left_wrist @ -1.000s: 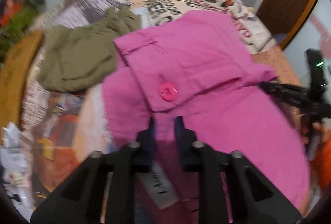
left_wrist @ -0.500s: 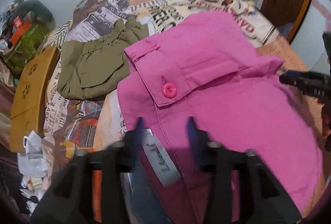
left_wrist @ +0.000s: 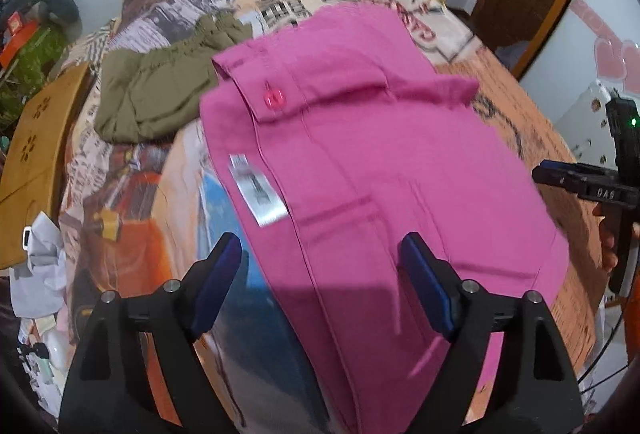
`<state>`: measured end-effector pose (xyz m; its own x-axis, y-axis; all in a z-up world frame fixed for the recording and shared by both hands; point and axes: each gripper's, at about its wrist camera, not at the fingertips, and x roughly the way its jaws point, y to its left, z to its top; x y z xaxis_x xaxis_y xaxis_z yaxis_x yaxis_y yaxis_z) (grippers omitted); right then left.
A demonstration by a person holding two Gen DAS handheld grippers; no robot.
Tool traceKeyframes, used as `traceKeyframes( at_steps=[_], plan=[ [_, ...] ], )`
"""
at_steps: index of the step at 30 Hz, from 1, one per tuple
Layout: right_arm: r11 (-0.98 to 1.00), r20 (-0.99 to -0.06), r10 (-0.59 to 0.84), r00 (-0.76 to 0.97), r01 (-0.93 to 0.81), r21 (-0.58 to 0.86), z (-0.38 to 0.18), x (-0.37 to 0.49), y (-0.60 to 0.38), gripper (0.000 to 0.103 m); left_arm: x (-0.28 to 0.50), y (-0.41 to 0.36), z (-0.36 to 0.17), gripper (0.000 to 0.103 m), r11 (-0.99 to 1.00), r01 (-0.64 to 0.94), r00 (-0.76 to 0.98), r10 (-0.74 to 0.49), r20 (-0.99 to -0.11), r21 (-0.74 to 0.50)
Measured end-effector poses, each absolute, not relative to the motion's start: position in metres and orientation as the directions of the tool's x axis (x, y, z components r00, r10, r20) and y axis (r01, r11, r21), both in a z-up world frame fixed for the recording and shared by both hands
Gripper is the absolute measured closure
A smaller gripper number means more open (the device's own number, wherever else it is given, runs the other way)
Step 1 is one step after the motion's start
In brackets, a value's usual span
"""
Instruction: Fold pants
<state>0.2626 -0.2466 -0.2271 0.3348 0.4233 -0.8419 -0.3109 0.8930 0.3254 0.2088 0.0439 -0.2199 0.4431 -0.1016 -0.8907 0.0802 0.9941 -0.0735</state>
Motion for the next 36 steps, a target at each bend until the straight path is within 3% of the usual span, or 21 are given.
traceKeyframes(
  at_steps=[8, 11, 22, 36],
  plan=[
    [0.875, -0.849, 0.430, 0.306, -0.374, 0.309, -0.232, 0.254, -0.223, 0.042, 0.196, 0.042, -0.232, 0.015, 0.992, 0.113, 0.477, -0.001, -0.879, 0.060],
    [0.859, -0.847, 0.460, 0.267, -0.375, 0.348, -0.235, 0.255, -0.215, 0.052, 0.196, 0.047, -0.232, 0.015, 0.990, 0.109, 0.484, 0.030, -0.874, 0.094],
    [0.862, -0.799, 0.463, 0.383, -0.404, 0.306, -0.203, 0.269, -0.201, 0.051, 0.210, 0.082, -0.212, 0.015, 1.000, -0.011, 0.502, 0.006, -0.865, 0.000],
    [0.888, -0.774, 0.417, 0.476, -0.396, 0.235, -0.193, 0.324, -0.197, 0.046, 0.293, 0.094, -0.199, 0.016, 0.998, -0.056, 0.561, 0.051, -0.826, 0.024]
  ],
)
